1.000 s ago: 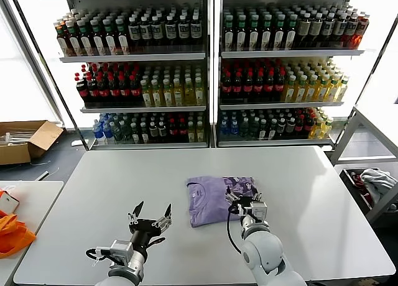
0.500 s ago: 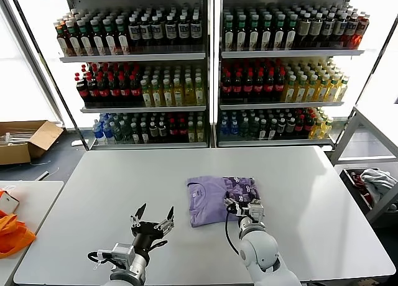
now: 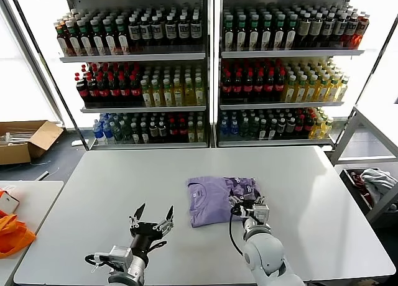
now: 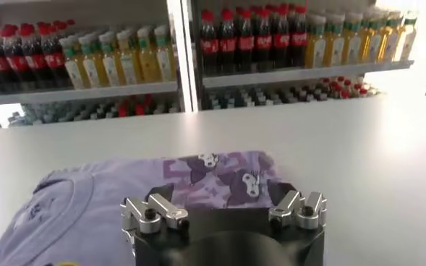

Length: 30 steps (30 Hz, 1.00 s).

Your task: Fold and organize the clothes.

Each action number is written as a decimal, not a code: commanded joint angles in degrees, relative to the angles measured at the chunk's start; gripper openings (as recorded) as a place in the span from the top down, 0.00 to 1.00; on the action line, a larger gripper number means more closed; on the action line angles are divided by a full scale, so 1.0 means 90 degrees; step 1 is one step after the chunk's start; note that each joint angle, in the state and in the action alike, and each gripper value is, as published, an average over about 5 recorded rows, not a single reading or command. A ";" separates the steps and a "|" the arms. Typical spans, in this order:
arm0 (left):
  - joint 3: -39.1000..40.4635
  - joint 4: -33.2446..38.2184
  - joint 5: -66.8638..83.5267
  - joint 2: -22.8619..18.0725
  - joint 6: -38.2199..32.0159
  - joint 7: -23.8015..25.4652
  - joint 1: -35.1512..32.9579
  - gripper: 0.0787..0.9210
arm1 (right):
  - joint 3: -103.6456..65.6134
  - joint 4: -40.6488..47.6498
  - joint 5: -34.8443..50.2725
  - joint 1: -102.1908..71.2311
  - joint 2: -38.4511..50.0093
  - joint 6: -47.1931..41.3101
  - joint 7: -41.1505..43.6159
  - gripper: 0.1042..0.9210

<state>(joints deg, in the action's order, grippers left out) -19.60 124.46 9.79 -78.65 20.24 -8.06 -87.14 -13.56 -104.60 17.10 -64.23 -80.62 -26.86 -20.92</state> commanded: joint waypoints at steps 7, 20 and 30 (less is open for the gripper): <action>-0.0145 0.0057 0.0001 -0.0129 -0.0609 -0.0035 0.0000 0.12 | -0.1451 -0.2254 -0.0823 -0.2086 0.1164 0.0691 0.0353 0.12; -0.0349 -0.0206 -0.0110 -0.0047 -0.0915 0.0043 0.0145 0.12 | -0.1512 -0.2149 -0.0823 -0.2251 0.0658 0.0794 0.0312 0.12; -0.0366 -0.0235 -0.0067 0.0034 -0.0858 0.0081 0.0260 0.12 | -0.1440 -0.1988 -0.0868 -0.2057 0.0649 0.0839 0.0402 0.12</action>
<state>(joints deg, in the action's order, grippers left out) -22.63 123.22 9.21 -78.68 13.39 -7.59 -85.34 -25.45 -121.91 10.06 -81.78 -74.52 -20.07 -17.70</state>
